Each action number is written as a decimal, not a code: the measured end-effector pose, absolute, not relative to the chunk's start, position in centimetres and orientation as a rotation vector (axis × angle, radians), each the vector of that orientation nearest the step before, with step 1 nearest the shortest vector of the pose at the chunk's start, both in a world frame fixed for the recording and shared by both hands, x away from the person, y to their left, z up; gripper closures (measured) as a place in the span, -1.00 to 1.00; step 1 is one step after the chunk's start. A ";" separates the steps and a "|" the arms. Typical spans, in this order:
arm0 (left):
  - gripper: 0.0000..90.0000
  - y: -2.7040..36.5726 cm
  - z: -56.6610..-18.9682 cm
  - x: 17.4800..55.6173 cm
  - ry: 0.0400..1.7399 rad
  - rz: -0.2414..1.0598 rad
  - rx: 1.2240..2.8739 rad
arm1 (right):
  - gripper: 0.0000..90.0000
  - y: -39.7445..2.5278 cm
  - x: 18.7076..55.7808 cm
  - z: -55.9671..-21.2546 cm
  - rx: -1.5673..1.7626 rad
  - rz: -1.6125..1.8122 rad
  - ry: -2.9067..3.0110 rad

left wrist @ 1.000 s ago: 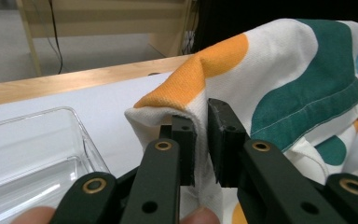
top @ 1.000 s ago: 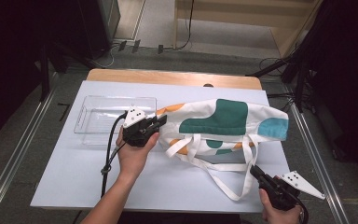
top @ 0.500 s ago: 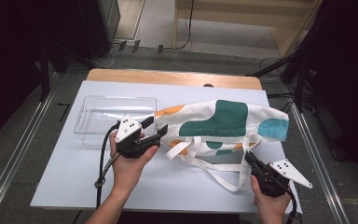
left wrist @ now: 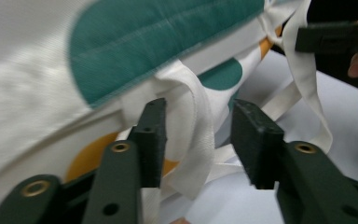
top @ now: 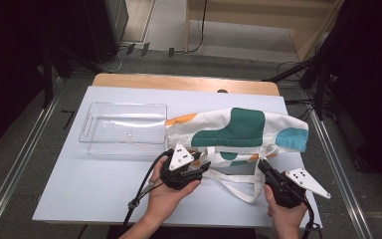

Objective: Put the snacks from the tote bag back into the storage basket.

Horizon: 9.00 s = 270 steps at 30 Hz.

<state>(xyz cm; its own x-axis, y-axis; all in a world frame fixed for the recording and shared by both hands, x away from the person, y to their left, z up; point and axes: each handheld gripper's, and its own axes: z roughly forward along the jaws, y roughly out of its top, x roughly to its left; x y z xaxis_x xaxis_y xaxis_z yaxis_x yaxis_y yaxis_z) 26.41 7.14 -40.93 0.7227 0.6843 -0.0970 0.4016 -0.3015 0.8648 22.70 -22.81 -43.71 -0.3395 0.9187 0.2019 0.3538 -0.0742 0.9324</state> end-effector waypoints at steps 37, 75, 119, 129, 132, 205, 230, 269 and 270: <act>1.00 8.7 -36.2 29.9 0.798 0.318 1.804 | 0.82 -25.2 23.6 -47.1 1.474 1.365 1.827; 0.89 11.4 -34.0 35.5 0.907 0.387 1.721 | 0.07 -24.2 22.4 -39.9 1.353 1.367 1.494; 0.72 11.1 -35.2 37.9 0.970 0.377 1.739 | 0.22 -19.9 23.0 -42.9 1.267 1.567 1.828; 0.28 12.2 -35.3 35.6 0.930 0.357 1.734 | 0.99 -17.4 24.8 -43.7 1.361 1.455 1.908; 0.12 12.5 -35.4 34.0 0.925 0.348 1.717 | 0.99 -17.4 25.2 -42.8 1.354 1.467 1.871; 1.00 7.0 -33.9 40.7 0.967 0.270 1.735 | 1.00 -16.6 27.1 -47.6 1.338 1.090 2.195; 0.91 6.9 -36.3 39.9 0.967 0.212 1.779 | 0.86 -24.8 28.2 -39.8 1.278 1.082 1.514; 0.80 4.3 -44.0 42.2 1.252 0.451 2.058 | 0.92 -29.6 36.5 -44.5 1.759 1.226 1.662; 0.80 4.3 -44.5 42.3 1.258 0.448 2.065 | 0.92 -29.5 37.0 -45.5 1.797 1.167 1.710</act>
